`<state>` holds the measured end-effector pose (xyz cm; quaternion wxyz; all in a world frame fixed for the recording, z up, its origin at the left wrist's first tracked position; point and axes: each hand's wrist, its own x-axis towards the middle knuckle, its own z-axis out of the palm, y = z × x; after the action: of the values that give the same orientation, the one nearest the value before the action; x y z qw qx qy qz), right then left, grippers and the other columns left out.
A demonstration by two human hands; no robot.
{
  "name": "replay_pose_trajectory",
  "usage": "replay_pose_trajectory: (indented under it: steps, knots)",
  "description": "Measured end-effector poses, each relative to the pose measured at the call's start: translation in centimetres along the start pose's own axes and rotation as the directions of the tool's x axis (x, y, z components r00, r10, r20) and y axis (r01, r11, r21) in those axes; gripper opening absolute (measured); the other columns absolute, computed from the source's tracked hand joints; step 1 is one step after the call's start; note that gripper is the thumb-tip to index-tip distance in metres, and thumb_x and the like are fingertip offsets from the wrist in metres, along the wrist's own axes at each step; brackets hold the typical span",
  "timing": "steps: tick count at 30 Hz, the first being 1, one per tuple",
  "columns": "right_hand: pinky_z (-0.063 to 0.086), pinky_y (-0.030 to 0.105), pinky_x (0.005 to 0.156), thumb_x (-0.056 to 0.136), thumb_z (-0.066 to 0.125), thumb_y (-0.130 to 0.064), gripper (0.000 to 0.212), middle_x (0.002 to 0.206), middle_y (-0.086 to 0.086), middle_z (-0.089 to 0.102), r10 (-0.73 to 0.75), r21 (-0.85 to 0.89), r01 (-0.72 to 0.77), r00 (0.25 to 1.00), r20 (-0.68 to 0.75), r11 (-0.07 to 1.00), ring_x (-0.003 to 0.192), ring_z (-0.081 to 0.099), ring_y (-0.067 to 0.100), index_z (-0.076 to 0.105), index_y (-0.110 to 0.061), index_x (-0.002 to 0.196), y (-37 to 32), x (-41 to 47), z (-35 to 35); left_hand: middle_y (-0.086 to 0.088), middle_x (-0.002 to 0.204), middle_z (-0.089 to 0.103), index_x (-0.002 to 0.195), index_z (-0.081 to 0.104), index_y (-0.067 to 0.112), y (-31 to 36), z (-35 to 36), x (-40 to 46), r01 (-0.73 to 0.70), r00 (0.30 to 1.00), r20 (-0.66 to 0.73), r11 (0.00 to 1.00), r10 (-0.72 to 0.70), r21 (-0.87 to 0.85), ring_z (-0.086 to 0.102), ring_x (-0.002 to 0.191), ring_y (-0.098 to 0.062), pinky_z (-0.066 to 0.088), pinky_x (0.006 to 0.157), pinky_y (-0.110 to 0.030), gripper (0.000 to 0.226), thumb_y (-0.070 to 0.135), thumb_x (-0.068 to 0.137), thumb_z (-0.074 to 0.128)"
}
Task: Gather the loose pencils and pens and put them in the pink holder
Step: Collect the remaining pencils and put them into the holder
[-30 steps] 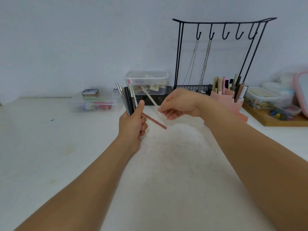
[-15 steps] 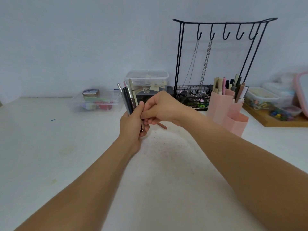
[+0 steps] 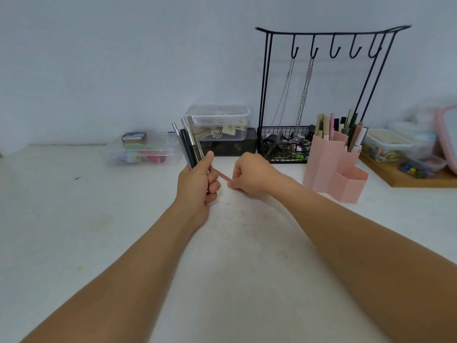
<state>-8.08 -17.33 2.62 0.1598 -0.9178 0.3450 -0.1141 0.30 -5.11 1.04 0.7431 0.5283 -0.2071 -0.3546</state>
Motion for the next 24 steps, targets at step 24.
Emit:
replay_pose_trajectory:
  steps: [24]
  knots:
    - [0.052,0.021,0.052,0.092,0.070,-0.012,0.014,0.073,0.014,0.071,-0.218,0.654,0.006,0.945,0.243,0.756,0.056,0.063,0.015,0.073,0.000,0.084,-3.8,-2.7,-4.7,0.002,0.053,0.042,0.070,0.054,0.020,0.0,0.3,-0.4,-0.004,0.983,0.182,1.000,0.007,-0.018,0.028,0.041,-0.007,0.016,0.032,-0.018,0.066,0.083,0.085,0.041]
